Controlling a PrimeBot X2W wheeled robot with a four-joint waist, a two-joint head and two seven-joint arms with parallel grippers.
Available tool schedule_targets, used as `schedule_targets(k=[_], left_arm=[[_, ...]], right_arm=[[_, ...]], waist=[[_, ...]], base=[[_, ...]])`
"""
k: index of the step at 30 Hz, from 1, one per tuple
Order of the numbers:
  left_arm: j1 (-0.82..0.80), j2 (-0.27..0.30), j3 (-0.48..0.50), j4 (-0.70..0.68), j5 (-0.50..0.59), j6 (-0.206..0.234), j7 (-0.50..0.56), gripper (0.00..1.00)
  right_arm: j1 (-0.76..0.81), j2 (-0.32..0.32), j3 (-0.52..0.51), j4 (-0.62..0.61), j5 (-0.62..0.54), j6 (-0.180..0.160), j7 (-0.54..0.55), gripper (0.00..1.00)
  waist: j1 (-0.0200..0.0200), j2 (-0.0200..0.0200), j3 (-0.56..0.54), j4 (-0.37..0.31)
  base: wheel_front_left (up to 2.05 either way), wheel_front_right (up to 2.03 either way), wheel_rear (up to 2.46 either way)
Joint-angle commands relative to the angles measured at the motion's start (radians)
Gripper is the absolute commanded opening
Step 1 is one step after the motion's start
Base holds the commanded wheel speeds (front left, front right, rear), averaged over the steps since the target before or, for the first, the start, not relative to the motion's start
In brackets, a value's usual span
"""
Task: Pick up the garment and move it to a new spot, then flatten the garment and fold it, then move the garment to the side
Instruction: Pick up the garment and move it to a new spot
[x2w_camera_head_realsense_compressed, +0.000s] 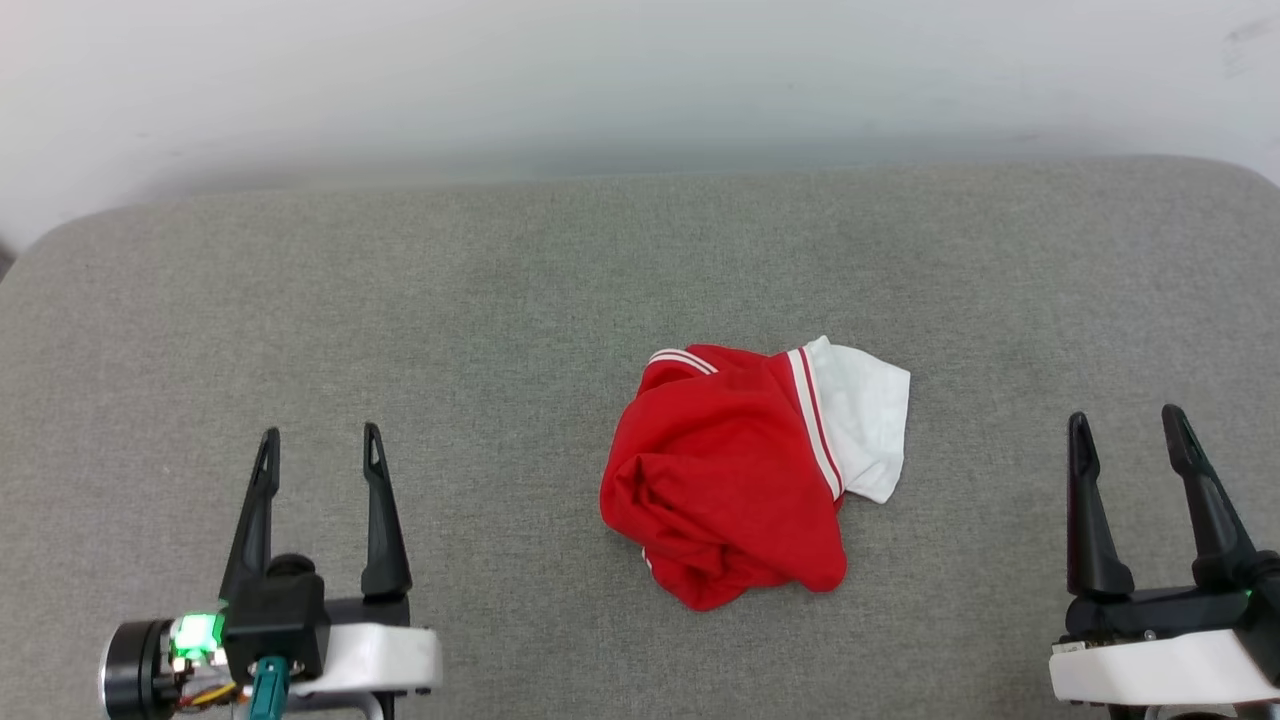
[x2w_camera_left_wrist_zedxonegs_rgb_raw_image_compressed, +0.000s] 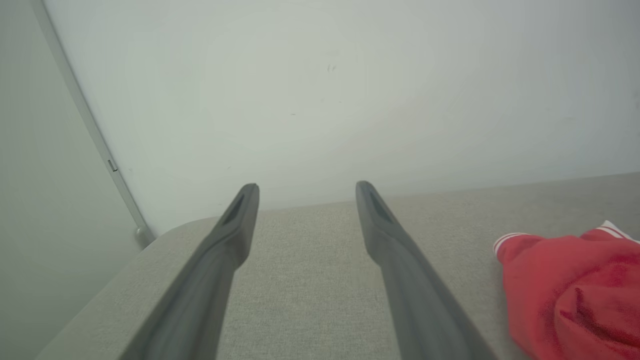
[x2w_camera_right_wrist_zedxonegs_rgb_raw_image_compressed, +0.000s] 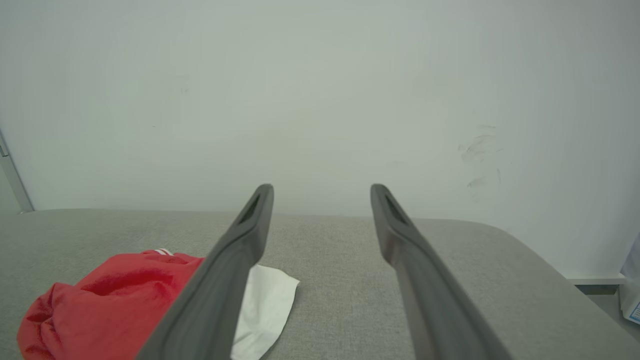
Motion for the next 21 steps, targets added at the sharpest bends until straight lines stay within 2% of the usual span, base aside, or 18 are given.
schedule_targets(k=[1, 13, 21], left_arm=[[0.014, -0.003, 0.003, -0.002, 0.007, -0.003, -0.003, 1.0], [0.149, -0.108, 0.094, 0.019, 0.086, -0.16, -0.003, 1.0], [0.183, -0.173, 0.146, 0.042, 0.11, -0.237, -0.003, 1.0]], right_arm=[[0.01, 0.002, 0.0, 0.002, 0.004, 0.0, -0.002, 1.0], [0.08, 0.001, 0.009, 0.056, 0.032, 0.0, -0.002, 1.0], [0.112, 0.001, 0.008, 0.071, 0.06, 0.0, -0.002, 1.0]], waist=[[0.0, 0.0, -0.006, -0.001], [0.0, 0.0, -0.066, 0.003], [0.0, 0.0, -0.089, 0.011]], base=[[0.0, 0.0, 0.0], [0.0, 0.0, 0.0], [0.0, 0.0, 0.0]])
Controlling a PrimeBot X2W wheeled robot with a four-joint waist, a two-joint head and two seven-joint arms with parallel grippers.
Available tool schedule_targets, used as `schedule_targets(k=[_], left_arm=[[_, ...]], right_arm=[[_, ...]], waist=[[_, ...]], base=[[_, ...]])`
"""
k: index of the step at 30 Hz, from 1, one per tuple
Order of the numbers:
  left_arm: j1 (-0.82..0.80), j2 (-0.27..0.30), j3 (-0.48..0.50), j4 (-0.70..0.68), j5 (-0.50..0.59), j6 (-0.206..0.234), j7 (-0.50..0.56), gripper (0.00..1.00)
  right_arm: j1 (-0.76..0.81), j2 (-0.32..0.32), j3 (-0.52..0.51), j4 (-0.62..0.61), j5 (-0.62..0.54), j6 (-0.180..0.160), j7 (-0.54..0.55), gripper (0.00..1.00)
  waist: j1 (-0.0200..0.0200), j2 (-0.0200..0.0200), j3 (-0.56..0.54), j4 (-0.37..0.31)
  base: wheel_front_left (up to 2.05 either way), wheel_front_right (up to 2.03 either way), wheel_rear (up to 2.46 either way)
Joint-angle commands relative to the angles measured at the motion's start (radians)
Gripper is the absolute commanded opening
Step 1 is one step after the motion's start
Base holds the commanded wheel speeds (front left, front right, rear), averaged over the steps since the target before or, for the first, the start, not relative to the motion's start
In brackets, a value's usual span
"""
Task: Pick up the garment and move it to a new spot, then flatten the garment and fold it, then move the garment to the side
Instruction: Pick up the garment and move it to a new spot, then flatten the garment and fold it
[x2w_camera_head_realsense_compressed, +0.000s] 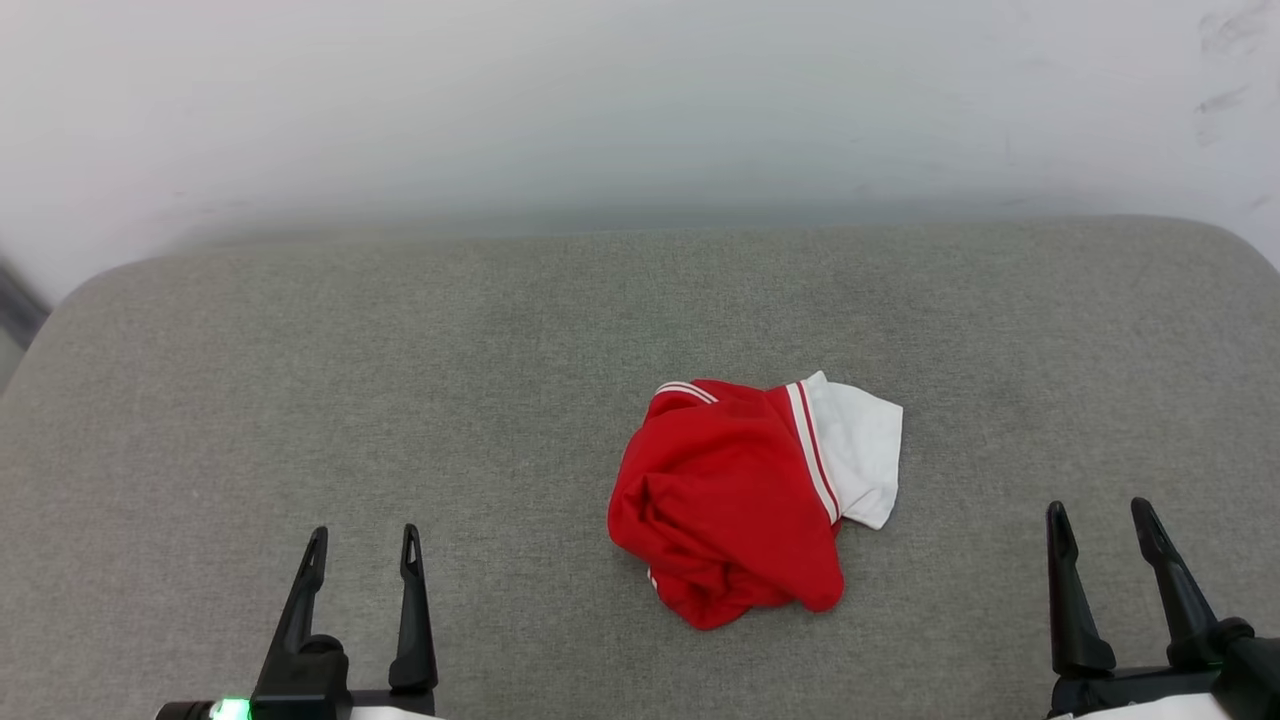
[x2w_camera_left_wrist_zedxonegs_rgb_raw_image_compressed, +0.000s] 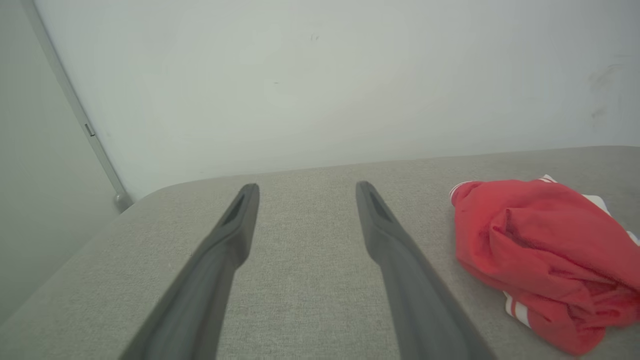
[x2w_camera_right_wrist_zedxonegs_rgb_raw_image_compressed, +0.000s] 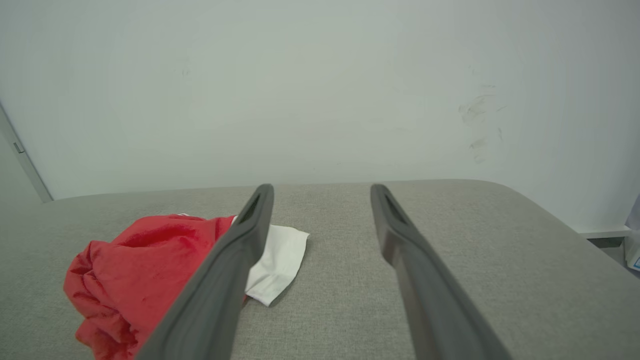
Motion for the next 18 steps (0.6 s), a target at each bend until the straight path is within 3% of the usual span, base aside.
schedule_targets(k=[1, 18], left_arm=[[0.017, -0.012, 0.013, 0.006, 0.01, -0.012, -0.003, 1.0], [0.02, -0.073, 0.092, 0.027, 0.051, -0.096, -0.003, 1.0]], right_arm=[[0.014, 0.001, 0.0, 0.001, 0.006, 0.0, -0.002, 1.0], [-0.025, 0.001, -0.005, -0.016, 0.011, 0.0, -0.002, 1.0]], waist=[[0.0001, -0.0001, -0.003, 0.002], [0.0001, -0.0001, -0.007, 0.005]], base=[[0.0, 0.0, 0.0], [0.0, 0.0, 0.0]])
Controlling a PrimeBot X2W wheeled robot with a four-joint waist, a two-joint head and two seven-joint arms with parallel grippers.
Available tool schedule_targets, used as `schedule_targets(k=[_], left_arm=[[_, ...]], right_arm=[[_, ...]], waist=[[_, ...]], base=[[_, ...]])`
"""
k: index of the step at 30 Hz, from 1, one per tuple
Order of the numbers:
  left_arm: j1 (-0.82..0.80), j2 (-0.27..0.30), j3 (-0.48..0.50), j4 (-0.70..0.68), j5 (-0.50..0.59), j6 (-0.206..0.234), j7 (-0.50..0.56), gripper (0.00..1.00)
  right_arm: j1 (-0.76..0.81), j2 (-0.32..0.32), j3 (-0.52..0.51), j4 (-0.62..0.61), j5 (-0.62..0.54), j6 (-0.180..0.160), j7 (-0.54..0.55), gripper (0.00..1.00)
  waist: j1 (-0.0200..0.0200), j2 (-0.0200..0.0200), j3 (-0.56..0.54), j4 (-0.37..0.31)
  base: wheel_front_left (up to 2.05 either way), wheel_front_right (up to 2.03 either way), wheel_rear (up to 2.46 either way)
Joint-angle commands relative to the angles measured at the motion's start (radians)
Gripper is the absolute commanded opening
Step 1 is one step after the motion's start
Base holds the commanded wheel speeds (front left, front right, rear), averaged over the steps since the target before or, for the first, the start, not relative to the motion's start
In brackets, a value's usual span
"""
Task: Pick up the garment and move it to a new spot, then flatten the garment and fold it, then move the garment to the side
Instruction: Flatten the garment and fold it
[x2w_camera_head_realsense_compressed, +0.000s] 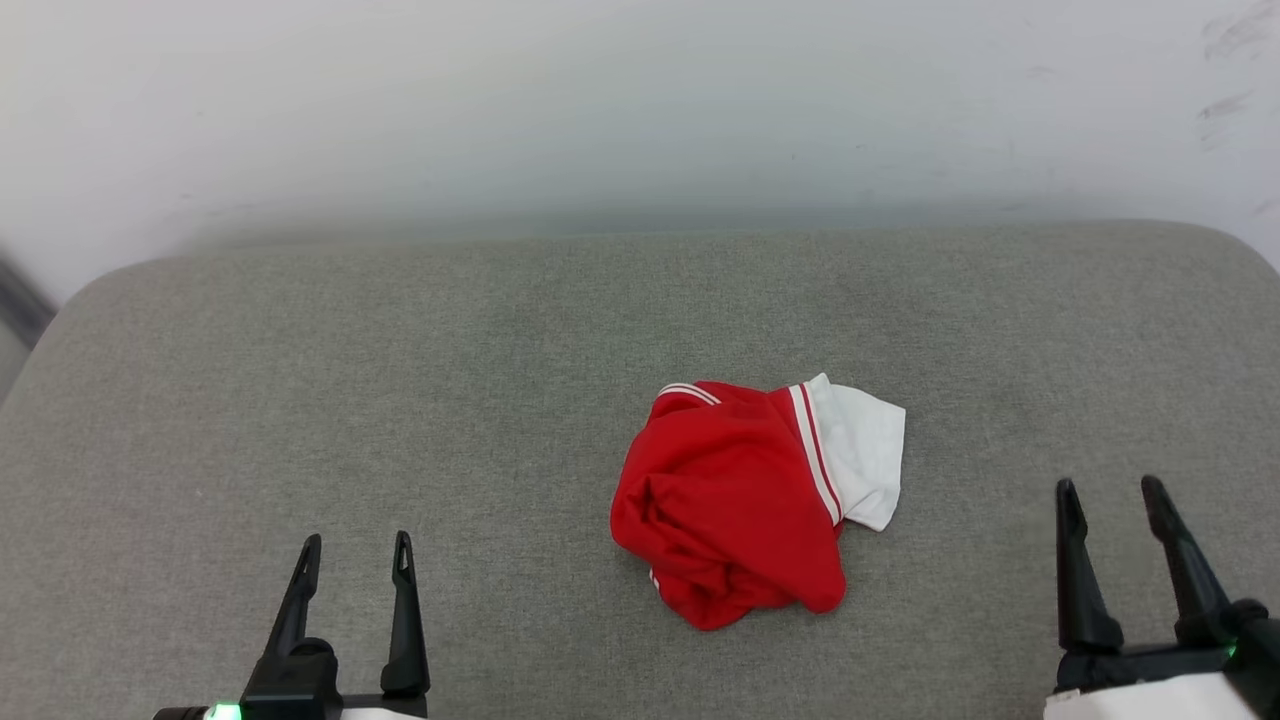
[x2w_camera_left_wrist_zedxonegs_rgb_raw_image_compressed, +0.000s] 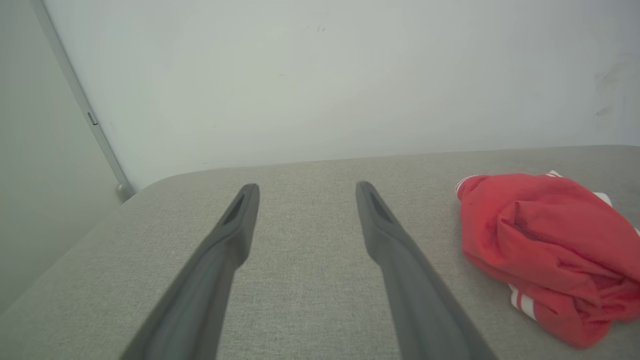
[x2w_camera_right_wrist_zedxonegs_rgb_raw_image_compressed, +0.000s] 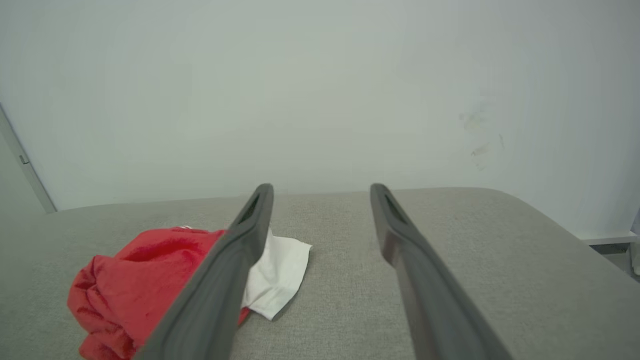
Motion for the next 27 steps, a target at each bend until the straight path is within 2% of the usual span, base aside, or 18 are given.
schedule_targets(k=[1, 5, 11, 14, 16, 20, 22, 27], left_arm=[[0.005, -0.006, 0.009, 0.004, 0.006, -0.007, -0.003, 1.0], [-0.009, -0.016, 0.019, 0.005, 0.012, -0.015, -0.003, 1.0], [-0.044, -0.025, 0.038, 0.007, 0.016, -0.032, -0.003, 1.0], [-0.062, -0.029, 0.05, 0.007, 0.018, -0.038, -0.003, 1.0], [-0.072, -0.031, 0.053, 0.01, 0.02, -0.043, -0.003, 1.0], [-0.095, -0.034, 0.059, 0.01, 0.025, -0.05, -0.003, 1.0], [-0.108, -0.036, 0.06, 0.01, 0.025, -0.055, -0.003, 1.0], [-0.137, -0.039, 0.066, 0.009, 0.028, -0.062, -0.003, 1.0]], right_arm=[[-0.042, 0.001, -0.003, -0.016, -0.013, 0.0, -0.002, 1.0], [-0.13, 0.001, -0.008, -0.051, -0.054, 0.0, -0.002, 1.0], [-0.357, -0.004, -0.019, -0.089, -0.141, 0.0, -0.002, 1.0], [-0.476, -0.041, 0.009, -0.065, -0.141, 0.0, -0.002, 1.0], [-0.554, -0.087, 0.045, -0.028, -0.147, 0.0, -0.002, 1.0], [-0.683, -0.18, 0.136, 0.141, -0.102, 0.0, 0.006, 1.0], [-0.761, -0.234, 0.204, 0.235, -0.062, 0.0, 0.078, 1.0], [-0.909, -0.375, 0.44, 0.388, 0.123, 0.0, 0.388, 1.0]], waist=[[0.0, 0.0, 0.003, -0.001], [0.0, 0.0, 0.015, -0.001], [0.0, 0.0, 0.067, 0.003], [0.0, 0.0, 0.096, -0.001], [0.0, 0.0, 0.114, -0.004], [0.0, 0.0, 0.144, -0.006], [0.0, 0.0, 0.157, -0.004], [0.0, 0.0, 0.2, 0.004]], base=[[0.0, 0.0, 0.0], [0.0, 0.0, 0.0], [0.0, 0.0, 0.0], [0.0, 0.0, 0.0], [0.0, 0.0, 0.0], [0.0, 0.0, 0.0], [0.0, 0.0, 0.0], [0.0, 0.0, 0.0]])
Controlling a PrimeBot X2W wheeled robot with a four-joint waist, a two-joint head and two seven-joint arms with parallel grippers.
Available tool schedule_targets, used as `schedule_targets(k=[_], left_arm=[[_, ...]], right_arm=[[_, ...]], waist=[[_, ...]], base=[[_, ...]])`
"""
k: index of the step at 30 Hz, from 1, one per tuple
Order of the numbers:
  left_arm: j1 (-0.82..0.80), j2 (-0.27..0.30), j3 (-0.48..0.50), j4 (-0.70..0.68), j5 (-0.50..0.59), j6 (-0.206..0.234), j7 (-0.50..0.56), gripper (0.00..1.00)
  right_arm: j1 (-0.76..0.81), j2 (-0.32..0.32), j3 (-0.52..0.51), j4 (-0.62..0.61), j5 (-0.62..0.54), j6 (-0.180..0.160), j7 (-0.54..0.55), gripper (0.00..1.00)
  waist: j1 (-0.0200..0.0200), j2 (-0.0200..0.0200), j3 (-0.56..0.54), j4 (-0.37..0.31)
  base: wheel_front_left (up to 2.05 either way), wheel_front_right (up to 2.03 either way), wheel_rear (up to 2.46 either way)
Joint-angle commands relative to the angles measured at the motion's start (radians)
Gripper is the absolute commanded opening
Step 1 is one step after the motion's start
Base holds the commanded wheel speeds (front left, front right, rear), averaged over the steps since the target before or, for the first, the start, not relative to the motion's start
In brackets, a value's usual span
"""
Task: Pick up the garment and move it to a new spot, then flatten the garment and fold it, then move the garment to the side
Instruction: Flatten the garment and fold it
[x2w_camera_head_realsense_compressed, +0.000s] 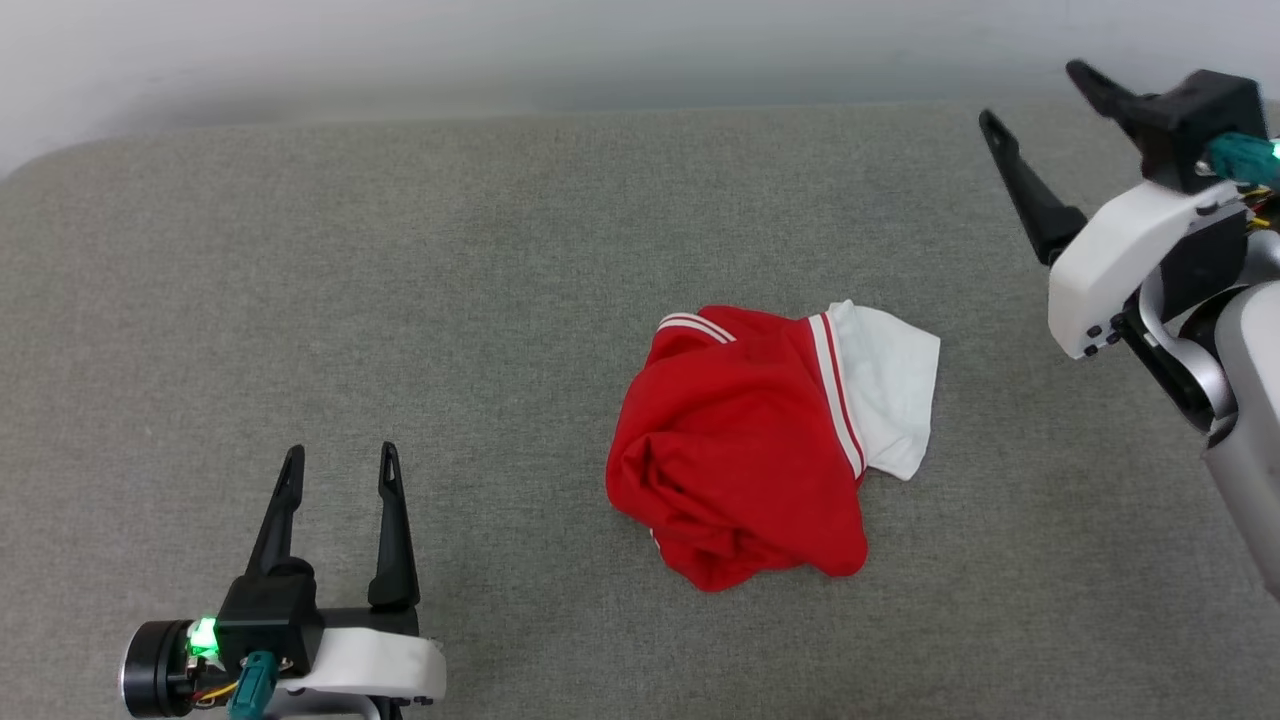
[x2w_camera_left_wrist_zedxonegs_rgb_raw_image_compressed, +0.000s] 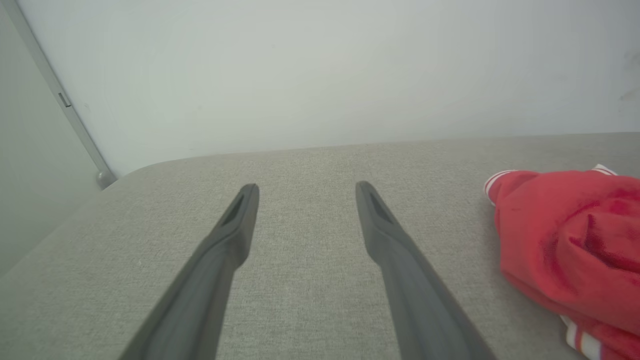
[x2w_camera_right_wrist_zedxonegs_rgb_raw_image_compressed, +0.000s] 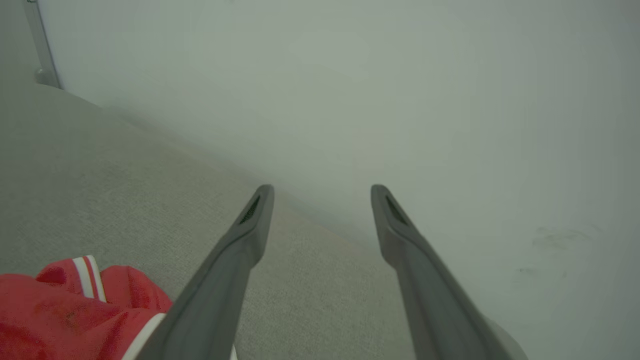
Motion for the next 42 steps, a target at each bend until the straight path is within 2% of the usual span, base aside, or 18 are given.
schedule_targets(k=[1, 7, 10, 13, 19, 27, 28, 29, 32, 37, 42], left_arm=[[-0.016, -0.002, -0.001, -0.001, 0.005, -0.003, -0.003, 1.0], [-0.055, -0.006, -0.008, -0.002, 0.004, -0.012, -0.003, 1.0], [-0.077, -0.008, -0.018, -0.001, 0.001, -0.016, -0.003, 1.0], [-0.1, -0.011, -0.028, -0.004, -0.006, -0.015, -0.003, 1.0], [-0.136, -0.013, -0.049, -0.006, -0.015, -0.009, -0.003, 1.0], [-0.159, -0.014, -0.068, 0.0, -0.03, 0.007, -0.003, 1.0], [-0.157, -0.014, -0.066, -0.001, -0.031, 0.01, -0.003, 1.0], [-0.155, -0.014, -0.066, 0.001, -0.033, 0.01, -0.003, 1.0], [-0.139, -0.013, -0.06, 0.006, -0.029, 0.013, -0.003, 1.0], [-0.102, -0.013, -0.056, 0.015, -0.023, 0.014, -0.003, 1.0], [-0.051, -0.013, -0.046, 0.014, -0.023, 0.017, -0.003, 1.0]], right_arm=[[-0.026, -0.028, 0.056, 0.019, 0.051, -0.001, 0.065, 1.0], [-0.155, -0.172, 0.357, 0.027, 0.377, -0.001, 0.447, 1.0], [-0.215, -0.21, 0.441, 0.031, 0.495, -0.001, 0.575, 1.0], [-0.259, -0.219, 0.492, 0.054, 0.574, -0.001, 0.683, 1.0], [-0.308, -0.188, 0.578, 0.127, 0.605, -0.001, 0.746, 1.0], [-0.2, -0.161, 0.737, 0.203, 0.626, 0.001, 0.723, 1.0], [-0.198, -0.16, 0.75, 0.2, 0.627, 0.001, 0.701, 0.79], [-0.203, -0.163, 0.753, 0.198, 0.628, 0.001, 0.669, 0.03], [-0.235, -0.186, 0.752, 0.186, 0.639, 0.001, 0.586, 0.0], [-0.29, -0.269, 0.734, 0.104, 0.657, -0.001, 0.417, 0.0], [-0.25, -0.403, 0.715, -0.03, 0.694, -0.001, 0.304, 0.0]], waist=[[-0.0002, 0.0, 0.02, 0.008], [-0.0002, 0.0, 0.083, 0.035], [-0.0002, 0.0, 0.119, 0.056], [-0.0002, 0.0, 0.158, 0.075], [-0.0002, 0.0, 0.221, 0.106], [-0.0002, 0.0, 0.231, 0.126], [-0.0002, 0.0, 0.227, 0.125], [-0.0002, 0.0, 0.221, 0.125], [-0.0002, 0.0, 0.193, 0.118], [-0.0002, 0.0, 0.114, 0.1], [-0.0002, 0.0, 0.036, 0.071]], base=[[0.0, 0.0, 0.0], [0.0, 0.0, 0.0], [0.0, 0.0, 0.0], [0.0, 0.0, 0.0], [0.0, 0.0, 0.0], [0.0, 0.0, 0.0], [0.0, 0.0, 0.0], [0.0, 0.0, 0.0], [0.0, 0.0, 0.0], [0.0, 0.0, 0.0], [0.0, 0.0, 0.0]])
